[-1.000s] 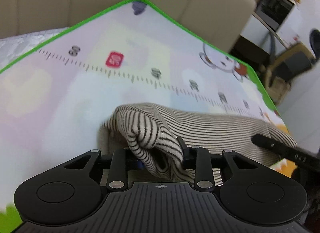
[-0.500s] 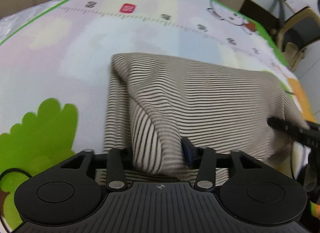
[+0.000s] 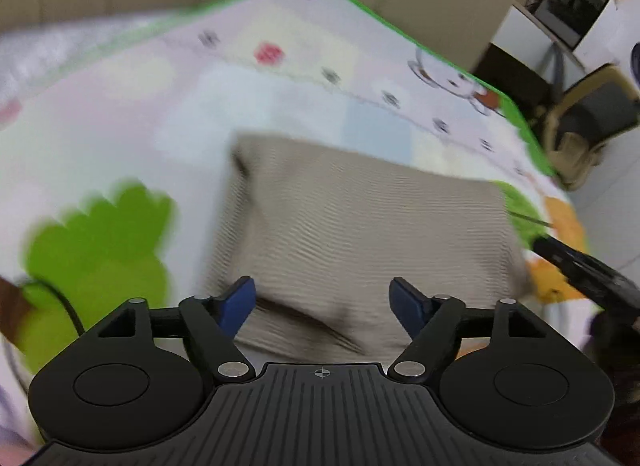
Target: Fold clothes
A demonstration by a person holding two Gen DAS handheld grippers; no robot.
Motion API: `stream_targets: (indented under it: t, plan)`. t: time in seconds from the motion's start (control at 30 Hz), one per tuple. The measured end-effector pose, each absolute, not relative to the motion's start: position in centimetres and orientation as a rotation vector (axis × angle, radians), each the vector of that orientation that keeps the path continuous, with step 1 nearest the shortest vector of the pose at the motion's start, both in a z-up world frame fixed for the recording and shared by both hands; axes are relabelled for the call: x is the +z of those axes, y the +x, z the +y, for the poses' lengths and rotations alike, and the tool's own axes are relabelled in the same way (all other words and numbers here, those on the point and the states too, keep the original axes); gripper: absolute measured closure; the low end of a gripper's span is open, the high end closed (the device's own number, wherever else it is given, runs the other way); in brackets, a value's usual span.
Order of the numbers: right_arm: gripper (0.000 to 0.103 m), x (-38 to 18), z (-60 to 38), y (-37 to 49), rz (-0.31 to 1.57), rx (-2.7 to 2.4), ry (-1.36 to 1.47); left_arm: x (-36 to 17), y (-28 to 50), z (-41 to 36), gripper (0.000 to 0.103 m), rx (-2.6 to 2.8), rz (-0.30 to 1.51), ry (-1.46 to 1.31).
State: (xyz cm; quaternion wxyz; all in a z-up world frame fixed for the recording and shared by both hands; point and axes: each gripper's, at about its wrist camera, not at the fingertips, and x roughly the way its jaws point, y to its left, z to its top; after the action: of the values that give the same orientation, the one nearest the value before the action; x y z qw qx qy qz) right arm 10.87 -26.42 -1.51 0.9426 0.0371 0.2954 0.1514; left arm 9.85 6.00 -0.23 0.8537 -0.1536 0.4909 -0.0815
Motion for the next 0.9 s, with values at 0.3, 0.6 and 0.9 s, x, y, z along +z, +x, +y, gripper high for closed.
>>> stream_targets:
  t: [0.3,0.6,0.9]
  plan:
    - [0.076,-6.5,-26.1,11.7,0.787,0.343,0.176,-5.7,13.7,3.2,0.023,-0.138,1.138,-0.324]
    - [0.061,-6.2,-21.0,9.0,0.848,0.509,0.164,-4.5,20.4,3.9,0.019,-0.021,0.955,-0.119]
    - [0.057,-0.2,-21.0,8.5,0.636,0.619,0.13,-2.1,17.8,7.6,0.018,0.053,0.95,-0.193]
